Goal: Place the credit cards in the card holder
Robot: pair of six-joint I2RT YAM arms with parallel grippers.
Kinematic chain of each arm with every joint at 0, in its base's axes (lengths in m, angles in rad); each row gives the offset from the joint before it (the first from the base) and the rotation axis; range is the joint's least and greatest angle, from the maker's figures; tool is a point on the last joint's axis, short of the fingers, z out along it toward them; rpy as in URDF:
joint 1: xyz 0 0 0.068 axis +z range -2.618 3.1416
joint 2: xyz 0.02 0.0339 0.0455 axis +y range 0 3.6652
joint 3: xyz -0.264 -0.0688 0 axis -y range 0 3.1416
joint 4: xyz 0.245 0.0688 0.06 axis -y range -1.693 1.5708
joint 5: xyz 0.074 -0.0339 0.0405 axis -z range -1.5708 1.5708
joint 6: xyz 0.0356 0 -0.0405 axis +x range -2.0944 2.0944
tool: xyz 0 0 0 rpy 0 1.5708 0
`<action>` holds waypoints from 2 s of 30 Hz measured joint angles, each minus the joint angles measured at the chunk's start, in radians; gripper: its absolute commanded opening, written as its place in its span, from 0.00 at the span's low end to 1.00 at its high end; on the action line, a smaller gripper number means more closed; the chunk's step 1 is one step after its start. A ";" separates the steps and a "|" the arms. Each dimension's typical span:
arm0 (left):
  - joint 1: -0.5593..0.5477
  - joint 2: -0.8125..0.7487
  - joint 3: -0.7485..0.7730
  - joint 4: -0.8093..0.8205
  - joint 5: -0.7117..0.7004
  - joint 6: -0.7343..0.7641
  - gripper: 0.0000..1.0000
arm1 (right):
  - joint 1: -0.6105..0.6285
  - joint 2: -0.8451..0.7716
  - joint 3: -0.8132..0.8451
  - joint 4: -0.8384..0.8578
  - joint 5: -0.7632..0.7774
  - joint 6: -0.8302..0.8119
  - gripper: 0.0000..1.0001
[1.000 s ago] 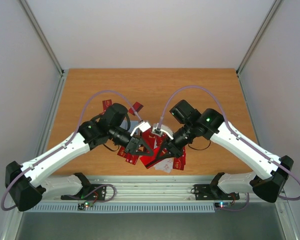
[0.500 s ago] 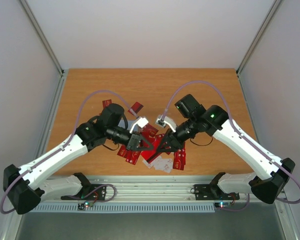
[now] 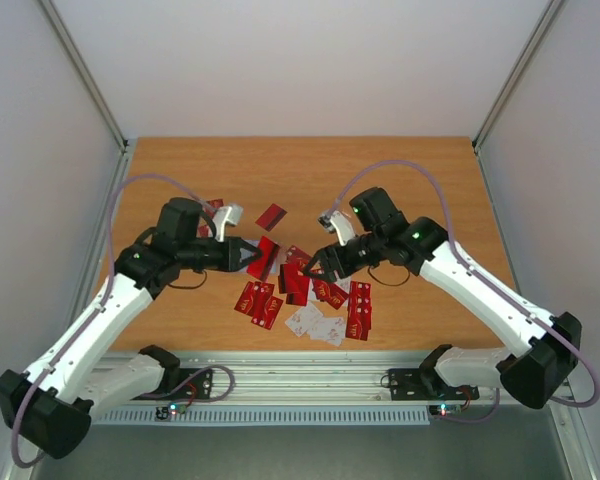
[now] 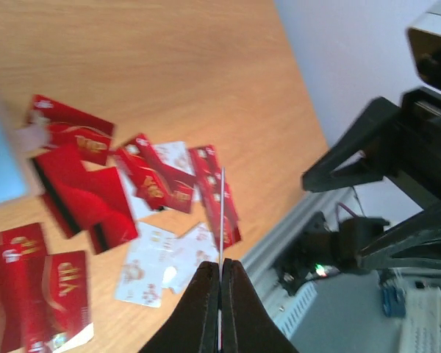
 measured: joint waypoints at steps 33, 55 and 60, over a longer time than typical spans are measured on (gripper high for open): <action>0.387 0.688 0.029 0.138 0.097 0.118 0.00 | 0.092 0.770 0.413 0.272 0.174 0.412 0.32; 0.402 0.798 0.098 0.129 0.079 0.234 0.00 | 0.016 0.975 0.547 0.196 0.143 0.436 0.12; 0.402 0.798 0.098 0.124 0.068 0.251 0.00 | 0.004 0.991 0.547 0.188 0.141 0.423 0.10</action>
